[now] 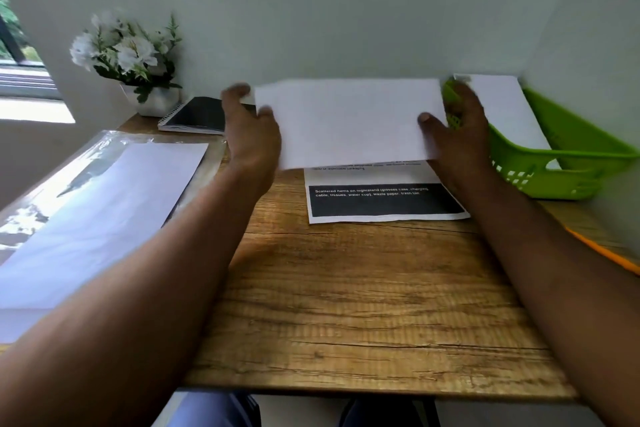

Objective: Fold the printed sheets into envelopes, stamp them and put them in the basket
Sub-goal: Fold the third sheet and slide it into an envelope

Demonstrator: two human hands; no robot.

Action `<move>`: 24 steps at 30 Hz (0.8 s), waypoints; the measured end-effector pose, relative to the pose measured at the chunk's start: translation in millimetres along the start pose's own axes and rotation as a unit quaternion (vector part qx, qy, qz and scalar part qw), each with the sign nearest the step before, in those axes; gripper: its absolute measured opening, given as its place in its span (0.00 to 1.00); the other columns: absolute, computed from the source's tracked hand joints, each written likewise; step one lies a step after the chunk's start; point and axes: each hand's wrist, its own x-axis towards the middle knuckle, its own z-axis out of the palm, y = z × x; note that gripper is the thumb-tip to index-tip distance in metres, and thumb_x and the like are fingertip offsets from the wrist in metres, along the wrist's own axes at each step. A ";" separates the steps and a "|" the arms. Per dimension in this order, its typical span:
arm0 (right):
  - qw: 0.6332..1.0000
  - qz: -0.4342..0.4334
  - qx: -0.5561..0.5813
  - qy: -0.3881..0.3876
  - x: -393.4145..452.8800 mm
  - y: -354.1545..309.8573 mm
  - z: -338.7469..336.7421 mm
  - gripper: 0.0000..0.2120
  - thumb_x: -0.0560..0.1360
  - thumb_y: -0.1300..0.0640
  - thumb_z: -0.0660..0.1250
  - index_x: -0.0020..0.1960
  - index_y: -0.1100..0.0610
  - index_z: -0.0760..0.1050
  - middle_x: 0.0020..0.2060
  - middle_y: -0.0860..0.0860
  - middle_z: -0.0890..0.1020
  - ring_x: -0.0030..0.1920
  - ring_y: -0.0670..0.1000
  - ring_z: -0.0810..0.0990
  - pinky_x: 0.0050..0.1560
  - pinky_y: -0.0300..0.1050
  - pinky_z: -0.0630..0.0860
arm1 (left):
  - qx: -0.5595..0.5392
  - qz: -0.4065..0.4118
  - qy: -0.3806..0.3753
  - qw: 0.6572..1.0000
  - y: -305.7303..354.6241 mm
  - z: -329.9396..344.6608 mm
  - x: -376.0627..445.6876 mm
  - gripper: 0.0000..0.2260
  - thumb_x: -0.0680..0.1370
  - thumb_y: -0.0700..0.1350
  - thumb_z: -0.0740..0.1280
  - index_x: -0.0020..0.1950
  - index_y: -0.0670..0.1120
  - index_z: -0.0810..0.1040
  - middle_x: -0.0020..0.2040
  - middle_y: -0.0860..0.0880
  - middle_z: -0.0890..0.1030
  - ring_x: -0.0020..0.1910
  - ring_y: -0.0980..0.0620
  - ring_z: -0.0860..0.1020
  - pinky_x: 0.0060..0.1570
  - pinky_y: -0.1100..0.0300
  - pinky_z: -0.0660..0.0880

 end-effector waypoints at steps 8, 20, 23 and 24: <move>0.901 -0.027 -0.359 -0.243 1.2 20.5 -15.4 0.21 0.71 0.54 0.74 0.63 0.56 0.77 0.63 0.53 0.76 0.62 0.52 0.74 0.56 0.36 0.65 | 0.561 0.064 -0.162 0.809 -21.8 -8.9 6.0 0.13 0.79 0.43 0.63 0.63 0.46 0.76 0.58 0.42 0.78 0.54 0.42 0.78 0.41 0.55 0.70; 0.838 -0.009 -0.359 -0.412 -14.0 -1.5 -5.5 0.18 0.78 0.49 0.63 0.68 0.47 0.71 0.69 0.44 0.70 0.69 0.46 0.66 0.61 0.34 0.58 | 0.566 0.096 -0.378 0.727 -35.9 17.8 -7.0 0.30 0.75 0.72 0.49 0.76 0.66 0.53 0.80 0.50 0.44 0.77 0.37 0.41 0.69 0.33 0.38; 0.826 -0.037 -0.398 -0.398 -15.3 -4.9 -2.9 0.18 0.74 0.40 0.65 0.62 0.43 0.73 0.66 0.43 0.72 0.67 0.46 0.68 0.64 0.41 0.63 | 0.581 0.076 -0.405 0.702 -30.0 18.8 -8.5 0.27 0.78 0.68 0.49 0.76 0.66 0.48 0.80 0.51 0.43 0.77 0.39 0.39 0.69 0.32 0.37; 0.820 -0.052 -0.418 -0.389 -15.8 -5.5 -1.0 0.18 0.73 0.37 0.65 0.60 0.43 0.74 0.64 0.43 0.73 0.65 0.47 0.70 0.65 0.44 0.66 | 0.580 0.078 -0.408 0.701 -28.5 20.0 -9.5 0.26 0.79 0.66 0.48 0.76 0.66 0.47 0.80 0.52 0.42 0.77 0.40 0.39 0.70 0.32 0.37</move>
